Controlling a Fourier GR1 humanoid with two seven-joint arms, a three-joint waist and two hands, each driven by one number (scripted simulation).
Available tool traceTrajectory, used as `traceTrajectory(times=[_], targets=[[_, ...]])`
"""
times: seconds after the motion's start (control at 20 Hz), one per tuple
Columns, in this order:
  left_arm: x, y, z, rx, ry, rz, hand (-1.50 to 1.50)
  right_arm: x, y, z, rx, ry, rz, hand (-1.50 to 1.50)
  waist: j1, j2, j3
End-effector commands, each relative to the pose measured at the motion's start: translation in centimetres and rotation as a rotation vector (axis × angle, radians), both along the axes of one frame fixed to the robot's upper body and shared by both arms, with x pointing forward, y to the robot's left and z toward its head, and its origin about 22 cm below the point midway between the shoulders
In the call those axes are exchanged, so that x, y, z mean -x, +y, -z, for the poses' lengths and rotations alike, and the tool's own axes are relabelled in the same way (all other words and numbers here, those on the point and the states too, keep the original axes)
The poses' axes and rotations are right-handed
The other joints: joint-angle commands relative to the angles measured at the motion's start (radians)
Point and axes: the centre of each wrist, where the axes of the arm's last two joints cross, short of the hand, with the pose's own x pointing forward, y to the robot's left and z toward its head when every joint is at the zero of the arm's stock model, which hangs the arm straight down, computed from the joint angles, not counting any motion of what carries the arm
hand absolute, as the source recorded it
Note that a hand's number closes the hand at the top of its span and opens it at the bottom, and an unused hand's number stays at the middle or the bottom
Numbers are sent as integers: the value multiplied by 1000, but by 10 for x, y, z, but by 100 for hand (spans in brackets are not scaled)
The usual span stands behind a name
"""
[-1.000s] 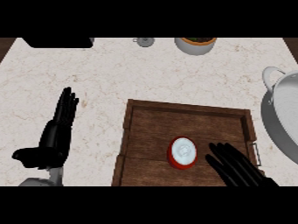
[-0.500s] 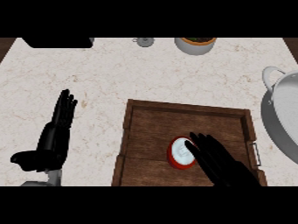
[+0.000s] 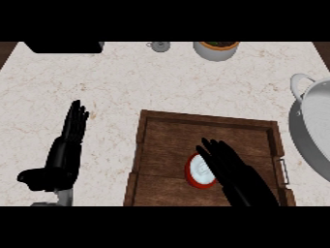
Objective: Pick the can from the tray and place it in the pot
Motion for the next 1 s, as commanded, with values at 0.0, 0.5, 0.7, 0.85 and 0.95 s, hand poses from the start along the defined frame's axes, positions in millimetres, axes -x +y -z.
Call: traceTrajectory(times=[0.0, 0.5, 0.7, 0.85, 0.95], targets=[[12, 10, -22, -4, 10, 21, 0, 6, -14, 9, 12, 0, -10, -150, 0, 0, 1], [-11, 12, 2, -14, -2, 23, 0, -12, 19, 35, -5, -168, -21, 150, -1, 2, 1], [8, 4, -10, -7, -11, -3, 0, -16, 13, 16, -17, -214, -17, 150, 1, 0, 1], [-7, 14, 3, -13, -10, 3, 0, -26, 10, 31, -31, -239, -26, 150, 0, 1, 1], [-4, 13, -2, -12, -19, 5, 0, -33, 38, 27, -17, -238, -29, 150, 3, 1, 1]])
